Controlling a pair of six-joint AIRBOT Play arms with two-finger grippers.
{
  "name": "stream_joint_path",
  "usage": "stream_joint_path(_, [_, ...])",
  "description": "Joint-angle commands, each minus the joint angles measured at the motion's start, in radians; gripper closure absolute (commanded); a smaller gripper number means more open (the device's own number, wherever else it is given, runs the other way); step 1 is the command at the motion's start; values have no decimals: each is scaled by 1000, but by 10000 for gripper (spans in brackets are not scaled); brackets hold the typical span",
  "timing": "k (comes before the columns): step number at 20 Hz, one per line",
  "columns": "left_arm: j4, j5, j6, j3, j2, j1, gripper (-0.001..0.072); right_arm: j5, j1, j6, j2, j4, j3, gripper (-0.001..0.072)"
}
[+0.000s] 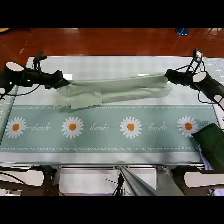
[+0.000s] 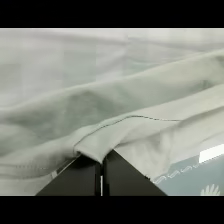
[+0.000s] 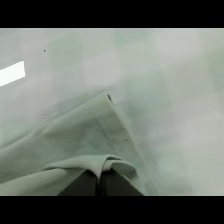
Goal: Fold the shirts.
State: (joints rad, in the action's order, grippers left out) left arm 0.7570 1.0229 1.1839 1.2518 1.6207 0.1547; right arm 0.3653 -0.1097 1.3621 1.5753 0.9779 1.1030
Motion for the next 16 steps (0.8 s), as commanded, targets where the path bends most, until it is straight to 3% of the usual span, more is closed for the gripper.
stream_joint_path(1, [1,-2,-1,13,61,1,639,-15,0,-13,29,-1,1,471])
stream_joint_path(3, [1,14,-1,17,59,1,326,-7,-6,-45,10,1,2,337])
stream_joint_path(4, [1,38,-2,27,59,1,239,0,-17,-68,-10,10,1,273])
stream_joint_path(6, [2,93,-2,60,58,5,233,22,-57,-69,-56,119,1,266])
stream_joint_path(8, [1,134,-2,90,51,7,234,82,-120,5,-83,207,1,260])
stream_joint_path(10, [1,157,-2,111,38,7,234,190,-203,88,-71,168,1,225])
stream_joint_path(11, [-5,160,-3,115,29,7,235,254,-243,78,-50,87,1,219])
stream_joint_path(13, [-36,164,-21,119,17,7,235,365,-293,-76,5,-145,1,218])
stream_joint_path(16, [-97,165,-24,121,14,7,236,407,-287,-235,89,-447,1,178])
